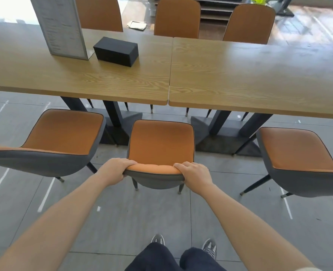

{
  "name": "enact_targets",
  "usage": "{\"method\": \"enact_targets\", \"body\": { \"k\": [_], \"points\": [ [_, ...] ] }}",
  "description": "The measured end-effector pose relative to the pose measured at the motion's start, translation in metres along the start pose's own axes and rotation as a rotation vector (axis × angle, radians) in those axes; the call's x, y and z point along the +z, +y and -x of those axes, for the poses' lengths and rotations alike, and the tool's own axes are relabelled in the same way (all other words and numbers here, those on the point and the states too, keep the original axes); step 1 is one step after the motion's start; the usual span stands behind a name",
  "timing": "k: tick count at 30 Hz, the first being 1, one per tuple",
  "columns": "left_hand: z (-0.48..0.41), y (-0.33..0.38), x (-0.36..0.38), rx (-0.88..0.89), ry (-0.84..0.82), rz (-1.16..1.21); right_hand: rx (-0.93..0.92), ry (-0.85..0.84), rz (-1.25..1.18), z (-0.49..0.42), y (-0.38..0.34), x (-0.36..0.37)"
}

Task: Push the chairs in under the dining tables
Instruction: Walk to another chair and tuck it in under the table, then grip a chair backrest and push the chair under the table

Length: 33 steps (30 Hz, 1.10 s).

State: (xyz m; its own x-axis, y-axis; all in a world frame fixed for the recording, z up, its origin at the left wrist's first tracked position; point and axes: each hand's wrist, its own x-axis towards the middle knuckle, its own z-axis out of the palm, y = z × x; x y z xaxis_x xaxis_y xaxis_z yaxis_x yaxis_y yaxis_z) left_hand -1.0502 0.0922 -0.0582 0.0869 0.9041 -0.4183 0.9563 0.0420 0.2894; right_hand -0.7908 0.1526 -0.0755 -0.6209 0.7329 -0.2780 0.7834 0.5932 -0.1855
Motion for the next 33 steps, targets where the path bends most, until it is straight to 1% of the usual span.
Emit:
{"method": "enact_targets", "body": {
  "k": [4,9,11,14,17,21,27,31,33],
  "points": [
    [0.0,-0.003,-0.004,-0.029,0.023,-0.025,0.027,-0.013,-0.026,-0.006,-0.008,-0.004],
    [-0.001,0.001,-0.002,-0.069,0.054,-0.088,0.039,-0.077,-0.056,-0.004,-0.01,-0.01],
    [0.0,0.01,-0.001,-0.075,0.048,-0.09,0.036,-0.095,-0.069,-0.001,-0.01,-0.013],
    [0.0,0.041,0.0,-0.028,0.015,-0.105,0.04,-0.091,-0.123,0.011,-0.006,-0.017],
    [-0.007,0.086,0.003,0.03,-0.002,-0.101,0.104,-0.027,-0.181,0.029,0.007,-0.02],
    [-0.028,0.154,0.007,0.11,0.04,-0.12,0.257,0.061,-0.194,0.064,0.05,-0.026],
    [-0.068,0.277,0.02,0.28,0.069,-0.155,0.413,0.175,-0.212,0.149,0.153,-0.041],
    [-0.098,0.373,0.033,0.401,0.086,-0.194,0.551,0.253,-0.223,0.214,0.231,-0.054],
    [-0.112,0.424,0.04,0.445,0.101,-0.21,0.626,0.266,-0.228,0.244,0.267,-0.058]
  ]
}}
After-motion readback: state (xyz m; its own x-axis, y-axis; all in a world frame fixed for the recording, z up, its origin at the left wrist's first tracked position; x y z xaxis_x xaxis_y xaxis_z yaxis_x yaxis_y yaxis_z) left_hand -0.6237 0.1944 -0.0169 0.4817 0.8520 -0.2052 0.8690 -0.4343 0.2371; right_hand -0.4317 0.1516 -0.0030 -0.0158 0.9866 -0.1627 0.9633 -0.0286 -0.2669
